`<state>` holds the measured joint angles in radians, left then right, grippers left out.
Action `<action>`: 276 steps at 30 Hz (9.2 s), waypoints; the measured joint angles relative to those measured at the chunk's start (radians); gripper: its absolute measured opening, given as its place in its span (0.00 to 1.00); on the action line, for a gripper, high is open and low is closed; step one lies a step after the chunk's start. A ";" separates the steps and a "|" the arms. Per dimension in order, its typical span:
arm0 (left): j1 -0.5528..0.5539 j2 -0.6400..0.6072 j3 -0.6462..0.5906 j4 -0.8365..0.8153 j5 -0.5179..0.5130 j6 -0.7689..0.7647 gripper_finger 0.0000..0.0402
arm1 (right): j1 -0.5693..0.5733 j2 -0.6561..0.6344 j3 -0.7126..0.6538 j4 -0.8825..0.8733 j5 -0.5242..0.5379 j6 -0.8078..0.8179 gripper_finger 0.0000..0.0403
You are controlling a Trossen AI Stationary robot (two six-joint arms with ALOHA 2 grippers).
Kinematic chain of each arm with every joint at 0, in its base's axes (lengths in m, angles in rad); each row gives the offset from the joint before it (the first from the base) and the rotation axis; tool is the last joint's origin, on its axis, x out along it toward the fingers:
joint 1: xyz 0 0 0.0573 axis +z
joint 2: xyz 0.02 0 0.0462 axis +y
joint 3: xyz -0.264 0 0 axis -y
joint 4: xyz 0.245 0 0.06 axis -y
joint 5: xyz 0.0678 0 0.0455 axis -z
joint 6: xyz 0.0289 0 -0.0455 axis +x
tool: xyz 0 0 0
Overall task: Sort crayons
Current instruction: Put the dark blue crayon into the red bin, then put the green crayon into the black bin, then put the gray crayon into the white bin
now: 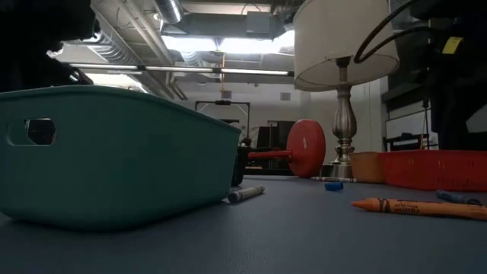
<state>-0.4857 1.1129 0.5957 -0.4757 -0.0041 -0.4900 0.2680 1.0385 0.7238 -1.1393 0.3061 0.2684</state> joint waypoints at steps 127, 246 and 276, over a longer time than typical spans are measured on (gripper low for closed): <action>0.545 0.406 0.357 0.381 -0.268 0.128 0.10 | 0.000 0.000 0.005 0.841 -0.019 -0.066 0.30; -0.025 -0.085 0.356 -0.559 -0.144 -0.621 0.18 | -0.116 0.799 0.342 0.874 -0.578 -0.658 0.03; -0.250 0.224 0.355 -0.557 -0.136 -0.996 0.18 | 0.180 0.430 0.346 0.417 -0.537 -0.266 0.03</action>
<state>-0.7361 1.3374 0.9509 -1.0332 -0.1400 -1.4863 0.4476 1.4682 1.0698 -0.7225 -0.2306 0.0025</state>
